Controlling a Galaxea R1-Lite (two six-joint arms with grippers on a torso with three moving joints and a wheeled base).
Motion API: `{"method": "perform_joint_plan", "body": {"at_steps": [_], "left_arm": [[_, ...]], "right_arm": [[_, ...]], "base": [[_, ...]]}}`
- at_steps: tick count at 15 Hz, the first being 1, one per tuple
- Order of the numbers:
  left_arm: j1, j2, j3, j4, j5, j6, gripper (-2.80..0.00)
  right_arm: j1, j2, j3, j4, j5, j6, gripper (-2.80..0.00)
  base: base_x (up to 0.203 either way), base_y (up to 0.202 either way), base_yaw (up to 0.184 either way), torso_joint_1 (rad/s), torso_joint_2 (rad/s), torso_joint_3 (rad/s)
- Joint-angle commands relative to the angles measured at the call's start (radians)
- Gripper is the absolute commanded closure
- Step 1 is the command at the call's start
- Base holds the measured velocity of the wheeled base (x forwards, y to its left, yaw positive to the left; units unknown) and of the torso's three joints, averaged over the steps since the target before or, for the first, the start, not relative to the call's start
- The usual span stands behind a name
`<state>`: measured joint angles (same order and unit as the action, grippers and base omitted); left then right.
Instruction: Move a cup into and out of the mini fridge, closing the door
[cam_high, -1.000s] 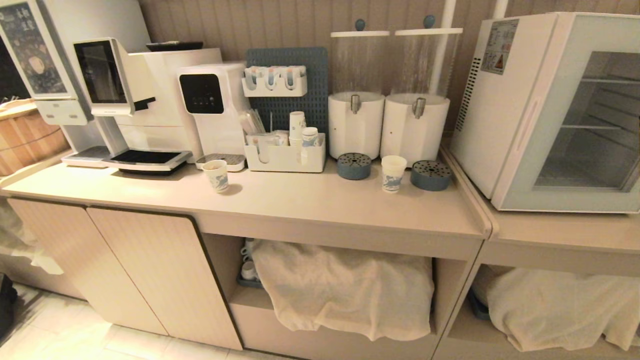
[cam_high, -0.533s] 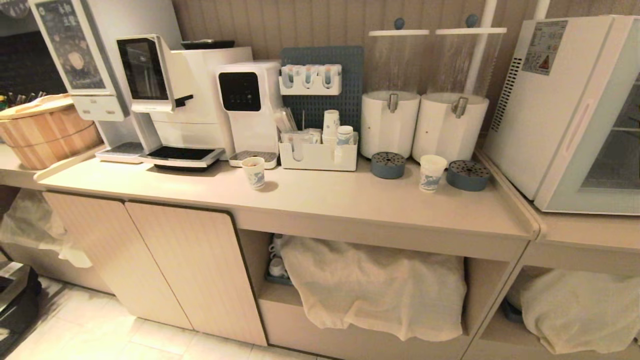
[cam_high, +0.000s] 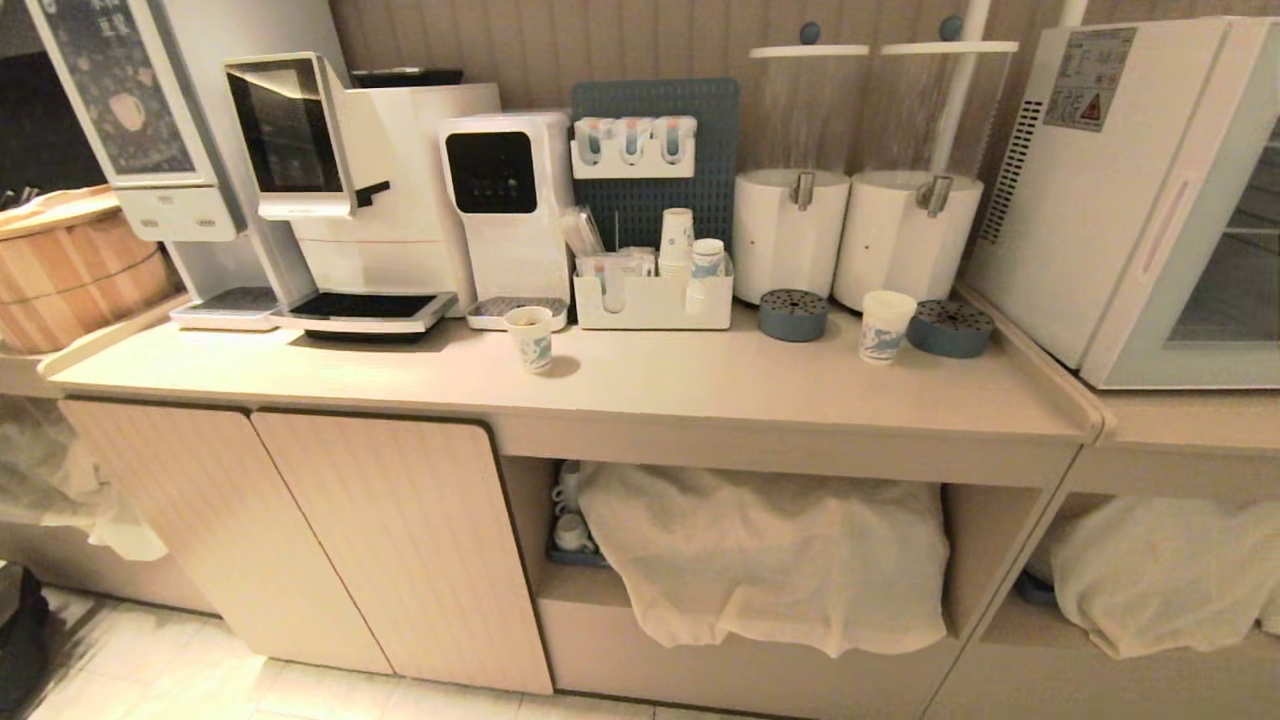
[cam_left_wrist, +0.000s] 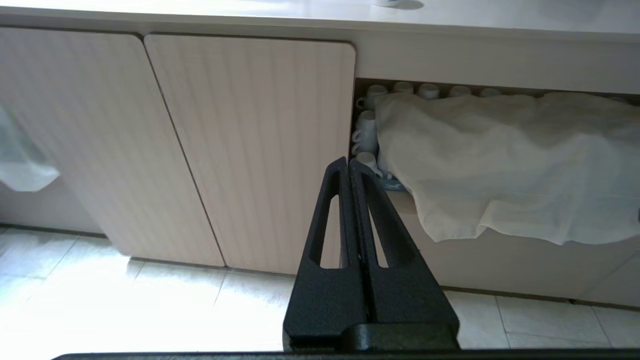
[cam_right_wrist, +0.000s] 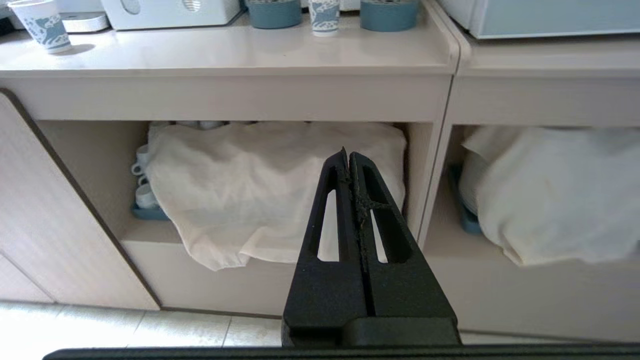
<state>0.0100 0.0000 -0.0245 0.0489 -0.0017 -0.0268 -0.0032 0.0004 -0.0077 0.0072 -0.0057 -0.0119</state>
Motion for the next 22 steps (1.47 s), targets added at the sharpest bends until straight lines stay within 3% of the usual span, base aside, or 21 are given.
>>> {"method": "perform_joint_plan", "body": {"at_steps": [1, 12, 18, 22], "left_arm": [[0.001, 0.002, 0.0, 0.001, 0.0, -0.001, 0.0], [0.001, 0.002, 0.0, 0.002, 0.0, -0.001, 0.0], [0.001, 0.002, 0.0, 0.002, 0.0, -0.001, 0.0], [0.001, 0.002, 0.0, 0.001, 0.0, -0.001, 0.0]], "right_arm": [[0.0, 0.0, 0.0, 0.0, 0.0, 0.001, 0.0], [0.0, 0.0, 0.0, 0.0, -0.002, 0.021, 0.0], [0.0, 0.0, 0.002, 0.0, -0.002, 0.021, 0.0], [0.0, 0.0, 0.0, 0.0, -0.002, 0.02, 0.0]], "base": [[-0.001, 0.172, -0.082, -0.007, 0.0, 0.002], [0.0, 0.01, -0.004, 0.0, 0.0, 0.0], [-0.002, 0.009, -0.102, 0.004, 0.0, 0.002], [0.0, 0.0, 0.0, 0.005, -0.03, -0.02]]}}
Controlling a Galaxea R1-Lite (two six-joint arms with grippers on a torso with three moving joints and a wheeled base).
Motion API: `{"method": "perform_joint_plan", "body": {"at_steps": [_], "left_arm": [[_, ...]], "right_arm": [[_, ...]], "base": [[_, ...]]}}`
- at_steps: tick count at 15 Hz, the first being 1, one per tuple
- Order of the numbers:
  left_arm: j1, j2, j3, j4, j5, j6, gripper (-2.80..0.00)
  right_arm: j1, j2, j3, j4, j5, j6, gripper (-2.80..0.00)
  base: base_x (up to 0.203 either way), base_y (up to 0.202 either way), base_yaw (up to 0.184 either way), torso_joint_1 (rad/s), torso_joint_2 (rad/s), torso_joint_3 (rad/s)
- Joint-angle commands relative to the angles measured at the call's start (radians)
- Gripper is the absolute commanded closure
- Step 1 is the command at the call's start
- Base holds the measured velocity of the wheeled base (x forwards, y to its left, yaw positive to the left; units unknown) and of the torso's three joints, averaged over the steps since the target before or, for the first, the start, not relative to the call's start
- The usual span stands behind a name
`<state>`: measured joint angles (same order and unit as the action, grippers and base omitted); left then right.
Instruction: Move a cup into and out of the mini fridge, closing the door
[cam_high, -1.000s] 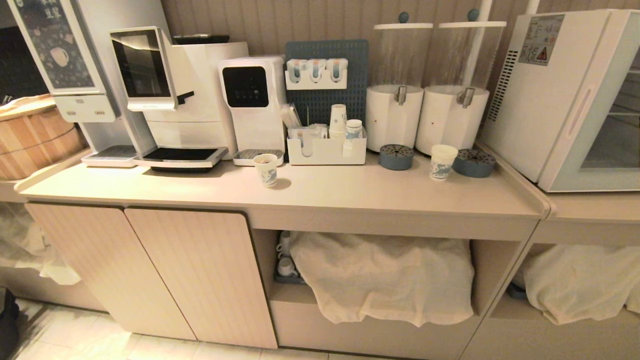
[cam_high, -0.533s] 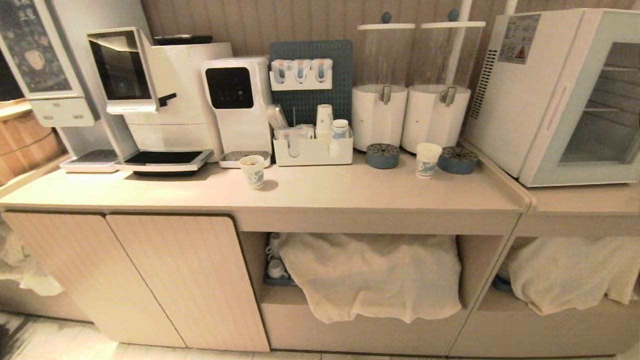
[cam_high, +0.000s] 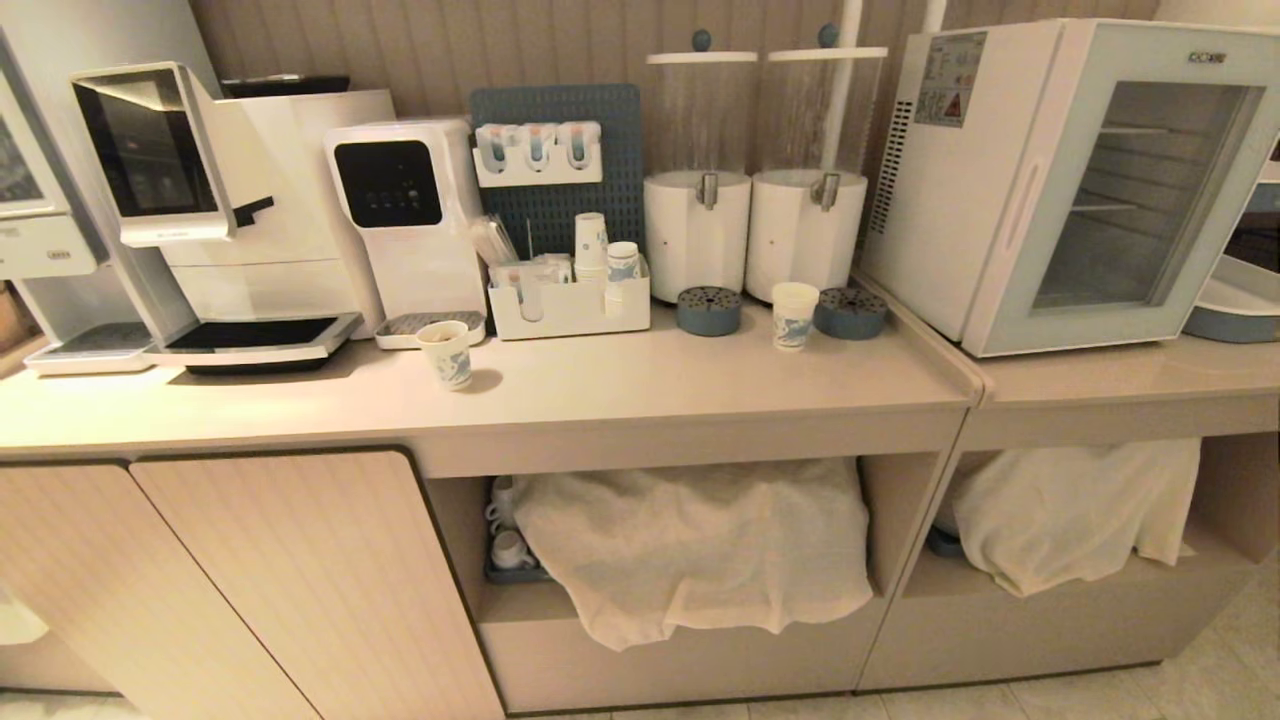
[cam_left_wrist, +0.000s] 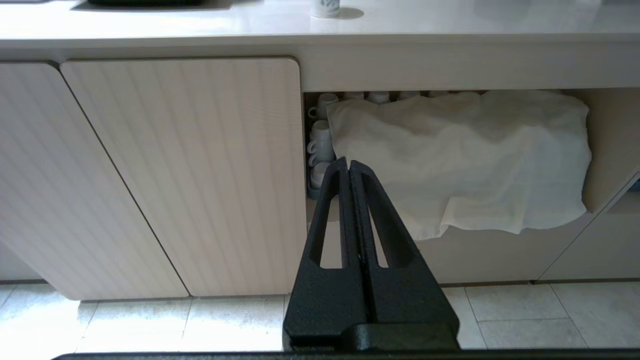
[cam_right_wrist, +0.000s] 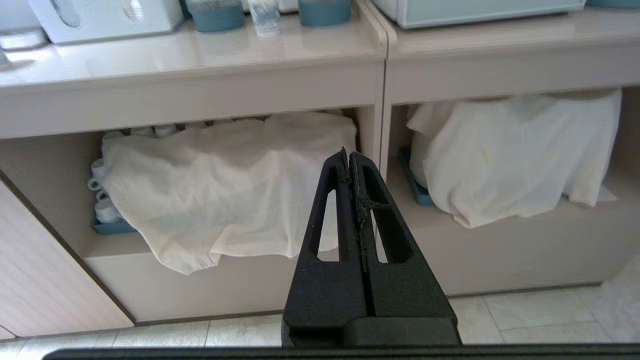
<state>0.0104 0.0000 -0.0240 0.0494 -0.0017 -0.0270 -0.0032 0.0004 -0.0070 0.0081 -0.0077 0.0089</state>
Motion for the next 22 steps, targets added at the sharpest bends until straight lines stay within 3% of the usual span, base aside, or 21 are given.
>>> {"method": "perform_joint_plan", "body": {"at_steps": [1, 10, 17, 22], "left_arm": [[0.0, 0.002, -0.001, 0.001, 0.0, -0.001, 0.0], [0.0, 0.002, -0.001, 0.001, 0.0, -0.001, 0.0], [0.0, 0.002, -0.001, 0.0, 0.0, -0.001, 0.0], [0.0, 0.002, -0.001, 0.0, 0.0, -0.002, 0.0]], "right_arm": [[0.0, 0.0, -0.001, 0.0, 0.0, 0.0, 0.0], [0.0, 0.0, -0.001, -0.001, 0.0, -0.001, 0.0], [0.0, 0.0, 0.001, 0.0, 0.0, 0.0, 0.0], [0.0, 0.0, 0.001, 0.0, 0.0, 0.0, 0.0]], "base": [[0.0, 0.0, 0.0, 0.106, -0.3, -0.14], [-0.001, -0.001, 0.007, 0.081, -0.16, -0.081], [0.001, -0.018, 0.164, 0.041, -0.08, -0.039], [0.001, -0.003, 0.035, 0.001, 0.0, 0.0]]}}
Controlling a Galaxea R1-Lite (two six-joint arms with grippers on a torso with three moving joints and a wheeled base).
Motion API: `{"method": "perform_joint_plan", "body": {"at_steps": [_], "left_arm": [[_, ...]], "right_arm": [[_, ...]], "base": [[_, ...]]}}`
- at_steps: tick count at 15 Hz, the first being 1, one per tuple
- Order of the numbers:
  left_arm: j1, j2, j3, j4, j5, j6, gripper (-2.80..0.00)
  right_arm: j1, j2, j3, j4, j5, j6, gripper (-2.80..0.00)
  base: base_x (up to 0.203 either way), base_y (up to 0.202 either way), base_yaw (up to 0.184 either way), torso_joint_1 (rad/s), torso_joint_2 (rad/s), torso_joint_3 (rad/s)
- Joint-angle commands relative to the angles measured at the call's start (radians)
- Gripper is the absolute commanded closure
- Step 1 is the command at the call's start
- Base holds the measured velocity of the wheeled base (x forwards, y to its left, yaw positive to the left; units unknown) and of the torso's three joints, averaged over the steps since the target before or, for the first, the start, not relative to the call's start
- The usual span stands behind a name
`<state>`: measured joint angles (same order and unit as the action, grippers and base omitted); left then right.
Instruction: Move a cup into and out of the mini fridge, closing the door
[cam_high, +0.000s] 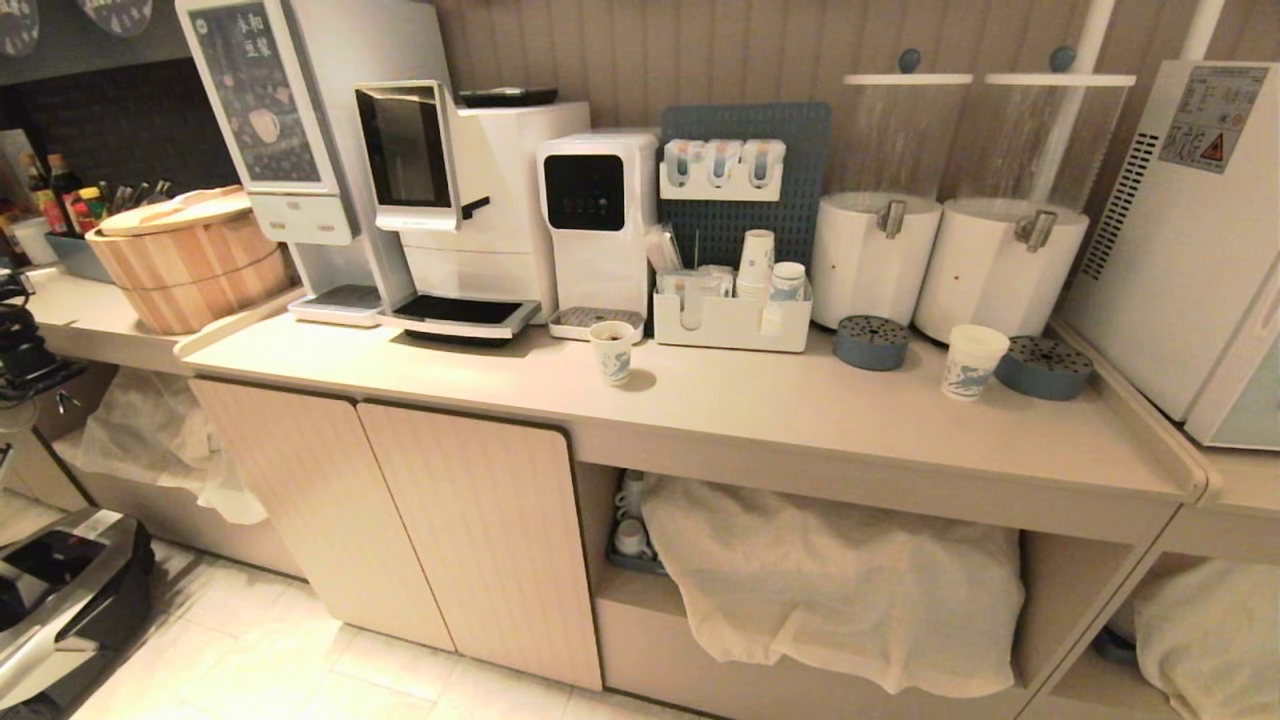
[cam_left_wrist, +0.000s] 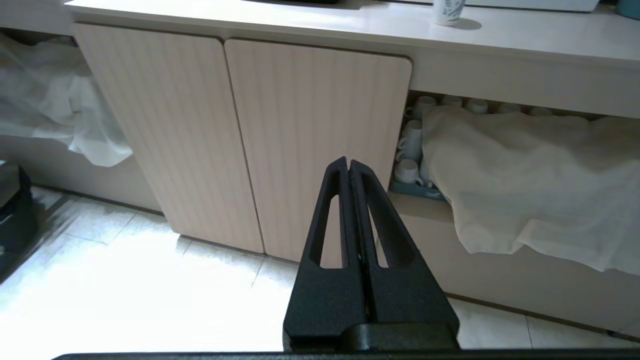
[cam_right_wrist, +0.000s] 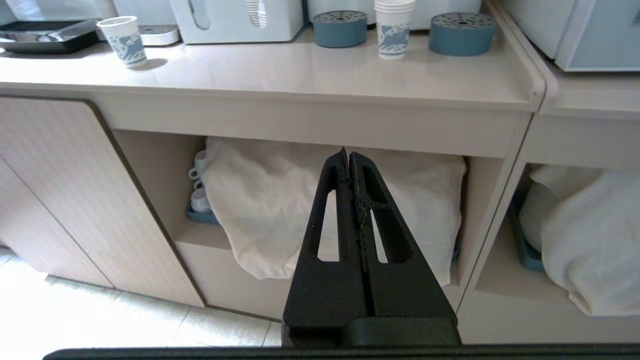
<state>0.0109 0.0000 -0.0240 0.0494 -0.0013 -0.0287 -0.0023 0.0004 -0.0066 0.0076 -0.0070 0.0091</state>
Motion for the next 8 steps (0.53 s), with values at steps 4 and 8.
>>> {"method": "perform_joint_plan", "body": {"at_steps": [4, 8], "left_arm": [[0.0, 0.002, -0.001, 0.0, 0.0, 0.0, 0.0], [0.0, 0.002, -0.001, 0.0, 0.0, 0.001, 0.0]], "right_arm": [[-0.001, 0.0, -0.001, 0.0, -0.001, 0.0, 0.0], [-0.001, 0.0, -0.001, 0.0, -0.001, 0.0, 0.0]], "base": [[0.0, 0.002, -0.02, 0.001, 0.0, 0.002], [-0.003, 0.01, -0.115, 0.004, 0.0, 0.002]]}}
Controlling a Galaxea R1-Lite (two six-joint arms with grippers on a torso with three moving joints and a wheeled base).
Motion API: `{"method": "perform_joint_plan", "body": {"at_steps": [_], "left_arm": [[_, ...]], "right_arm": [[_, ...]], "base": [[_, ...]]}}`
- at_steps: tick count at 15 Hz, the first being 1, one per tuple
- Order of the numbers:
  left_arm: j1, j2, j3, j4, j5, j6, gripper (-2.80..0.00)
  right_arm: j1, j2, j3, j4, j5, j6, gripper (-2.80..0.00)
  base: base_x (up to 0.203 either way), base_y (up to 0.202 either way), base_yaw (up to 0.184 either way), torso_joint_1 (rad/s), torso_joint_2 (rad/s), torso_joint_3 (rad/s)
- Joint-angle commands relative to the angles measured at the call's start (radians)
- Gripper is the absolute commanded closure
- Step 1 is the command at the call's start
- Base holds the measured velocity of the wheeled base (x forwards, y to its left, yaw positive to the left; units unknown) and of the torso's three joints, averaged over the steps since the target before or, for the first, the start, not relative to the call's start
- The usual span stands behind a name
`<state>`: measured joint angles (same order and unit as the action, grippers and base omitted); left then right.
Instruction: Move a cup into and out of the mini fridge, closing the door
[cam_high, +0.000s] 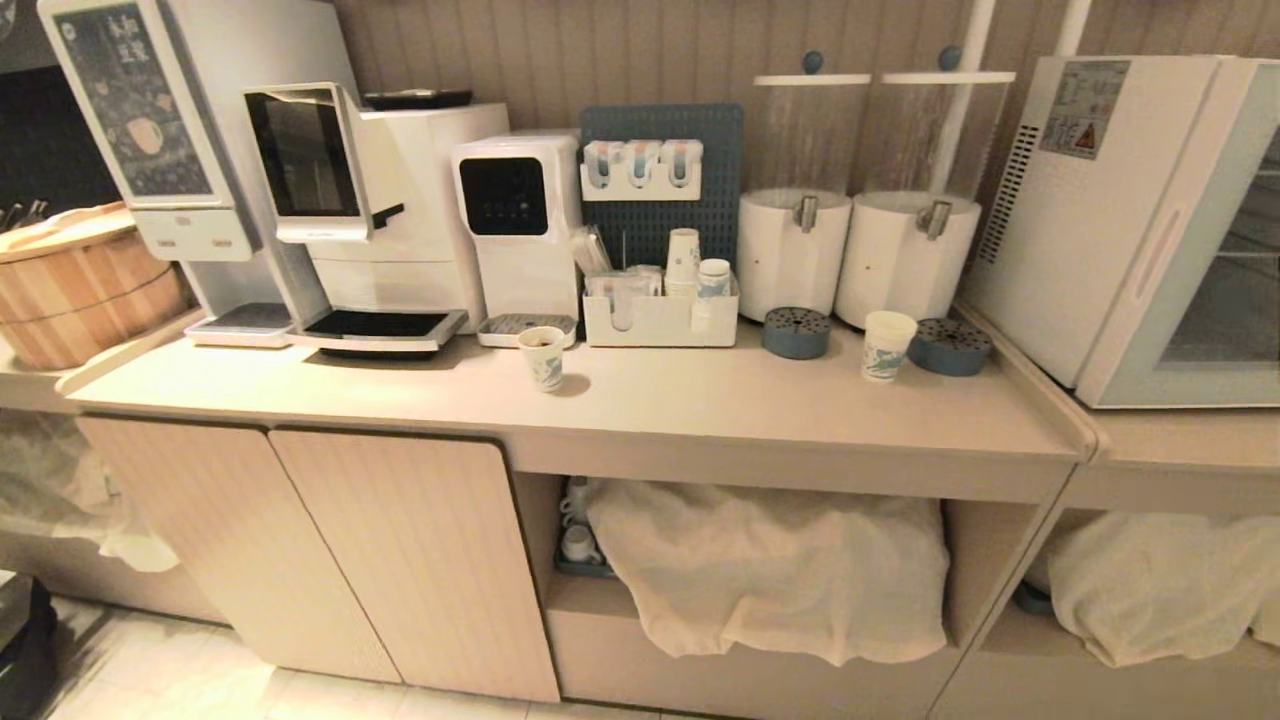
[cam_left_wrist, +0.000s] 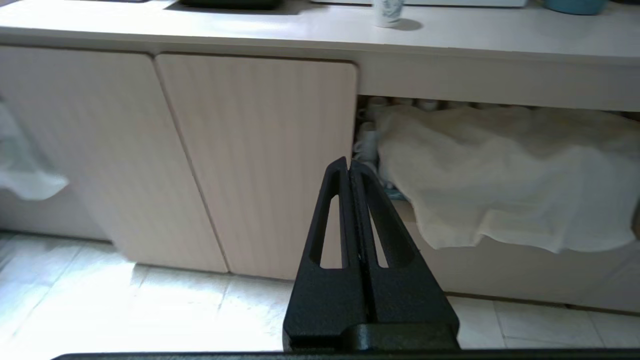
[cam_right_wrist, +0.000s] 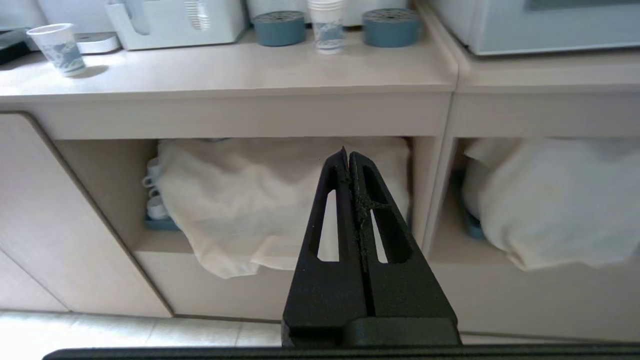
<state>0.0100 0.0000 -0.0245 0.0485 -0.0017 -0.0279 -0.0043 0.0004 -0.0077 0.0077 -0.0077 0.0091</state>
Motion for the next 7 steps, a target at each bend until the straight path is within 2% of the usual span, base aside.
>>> {"method": "perform_joint_plan", "body": {"at_steps": [1, 7], "left_arm": [[0.001, 0.002, 0.0, 0.001, 0.0, -0.001, 0.0], [0.001, 0.002, 0.0, 0.001, 0.0, 0.0, 0.0]], "right_arm": [[0.001, 0.0, 0.0, 0.0, 0.0, 0.0, 0.0], [0.0, 0.001, 0.0, 0.0, 0.0, 0.002, 0.0]], "base": [[0.0, 0.0, 0.0, 0.0, 0.0, 0.0], [0.0, 0.0, 0.0, 0.0, 0.0, 0.0]]}}
